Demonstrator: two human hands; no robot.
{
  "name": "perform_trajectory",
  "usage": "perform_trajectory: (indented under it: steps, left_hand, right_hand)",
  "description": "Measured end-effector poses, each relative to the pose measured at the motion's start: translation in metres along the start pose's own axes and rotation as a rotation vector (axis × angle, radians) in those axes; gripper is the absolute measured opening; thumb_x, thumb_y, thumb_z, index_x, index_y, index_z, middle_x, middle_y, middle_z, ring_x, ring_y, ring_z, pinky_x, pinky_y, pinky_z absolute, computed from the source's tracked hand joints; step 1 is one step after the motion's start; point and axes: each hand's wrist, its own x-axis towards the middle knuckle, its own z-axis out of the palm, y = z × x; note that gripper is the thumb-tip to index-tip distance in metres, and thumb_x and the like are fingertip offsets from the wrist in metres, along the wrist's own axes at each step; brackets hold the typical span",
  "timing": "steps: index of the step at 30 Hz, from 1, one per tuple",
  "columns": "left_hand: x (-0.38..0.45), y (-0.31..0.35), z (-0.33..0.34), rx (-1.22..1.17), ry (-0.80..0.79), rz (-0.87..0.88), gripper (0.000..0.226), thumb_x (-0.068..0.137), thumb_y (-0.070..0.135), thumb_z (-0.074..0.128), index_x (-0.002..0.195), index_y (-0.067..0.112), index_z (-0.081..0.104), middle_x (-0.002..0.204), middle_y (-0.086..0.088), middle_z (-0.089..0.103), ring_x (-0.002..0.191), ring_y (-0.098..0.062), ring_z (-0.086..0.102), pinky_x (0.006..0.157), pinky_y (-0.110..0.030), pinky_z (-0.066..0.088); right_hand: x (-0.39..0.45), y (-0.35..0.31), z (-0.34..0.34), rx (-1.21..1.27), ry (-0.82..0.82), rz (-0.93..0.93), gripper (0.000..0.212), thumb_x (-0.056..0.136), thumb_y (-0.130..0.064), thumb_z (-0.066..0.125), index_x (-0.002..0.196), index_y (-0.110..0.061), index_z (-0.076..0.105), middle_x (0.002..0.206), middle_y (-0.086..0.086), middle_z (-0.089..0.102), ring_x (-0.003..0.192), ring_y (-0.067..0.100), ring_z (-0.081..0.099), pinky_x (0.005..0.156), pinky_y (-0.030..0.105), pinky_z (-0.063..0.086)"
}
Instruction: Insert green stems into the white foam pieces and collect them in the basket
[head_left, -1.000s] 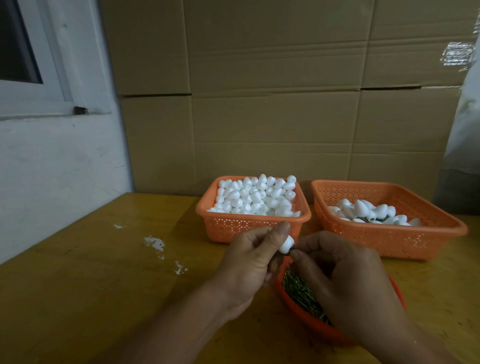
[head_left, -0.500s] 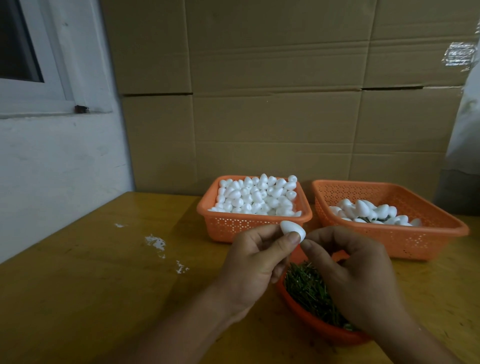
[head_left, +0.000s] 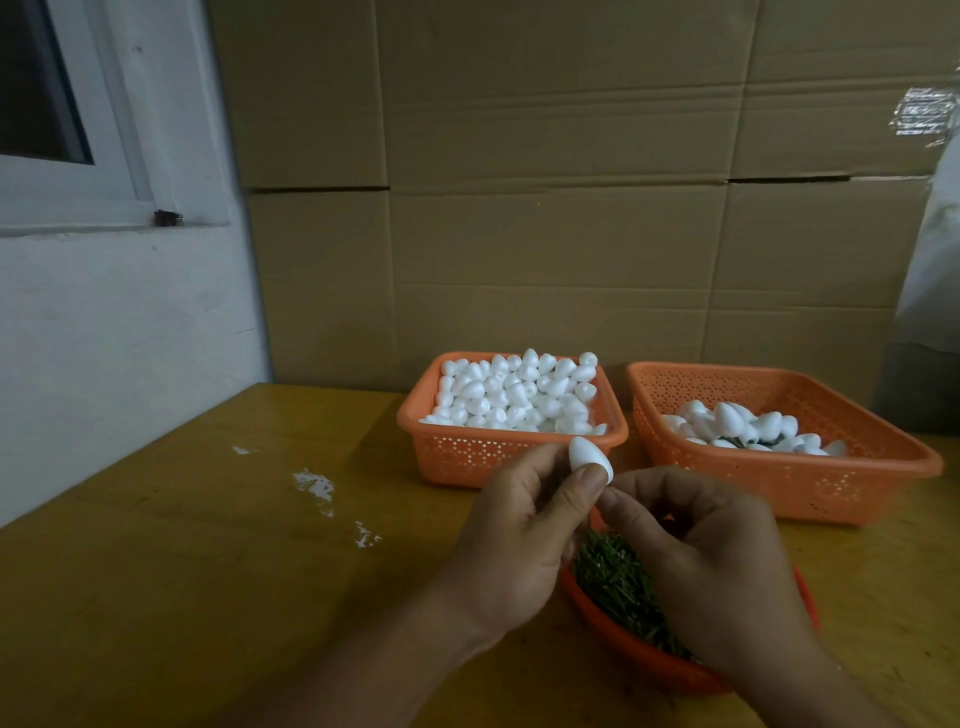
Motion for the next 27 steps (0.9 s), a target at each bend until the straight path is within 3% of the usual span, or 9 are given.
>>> perform_trajectory:
  steps: [4,13,18,23,27]
  left_hand:
    - [-0.0012,0.0030,0.0006,0.035,-0.010,0.017,0.017,0.101,0.036,0.053,0.089,0.029,0.062,0.065,0.009,0.052,0.060,-0.006,0.048,0.055,-0.019,0.041]
    - [-0.0021,0.0074,0.0011,0.055,-0.013,0.040,0.018,0.102,0.035,0.050,0.089,0.028,0.060,0.064,0.009,0.051,0.060,-0.007,0.047,0.055,-0.021,0.041]
    - [-0.0017,0.0044,0.0029,0.025,0.018,0.048,0.017,0.097,0.045,0.055,0.084,0.036,0.063,0.064,0.009,0.053,0.059,-0.006,0.049,0.055,-0.020,0.041]
    - [-0.0004,0.0017,0.0013,0.000,0.017,0.048,0.022,0.092,0.053,0.057,0.083,0.035,0.064,0.064,0.012,0.055,0.059,-0.002,0.051,0.054,-0.016,0.041]
    - [-0.0003,0.0008,0.0040,0.023,0.003,0.050,0.029,0.089,0.059,0.057,0.099,0.032,0.063,0.065,0.021,0.061,0.059,0.004,0.057,0.055,-0.011,0.042]
  right_hand:
    - [-0.0021,-0.0025,0.0016,0.015,0.004,-0.019,0.014,0.085,-0.021,0.073,0.077,-0.032,0.074,0.067,-0.005,0.073,0.059,0.014,0.067,0.058,0.034,0.054]
    - [-0.0056,-0.0030,0.0058,0.005,0.013,-0.097,0.017,0.087,-0.017,0.072,0.082,-0.033,0.074,0.068,-0.016,0.073,0.060,0.001,0.068,0.054,0.009,0.048]
    - [-0.0062,-0.0027,0.0049,-0.086,0.044,-0.140,0.015,0.085,-0.018,0.073,0.079,-0.031,0.073,0.071,-0.020,0.072,0.064,0.001,0.069,0.056,0.013,0.051]
    - [-0.0054,-0.0037,0.0047,0.027,0.034,-0.099,0.013,0.085,-0.019,0.072,0.076,-0.029,0.074,0.067,-0.012,0.073,0.056,0.003,0.066,0.051,0.017,0.051]
    - [-0.0007,-0.0010,0.0011,0.035,0.050,-0.024,0.011,0.085,-0.021,0.074,0.076,-0.028,0.075,0.064,-0.007,0.072,0.048,0.002,0.060,0.045,0.012,0.043]
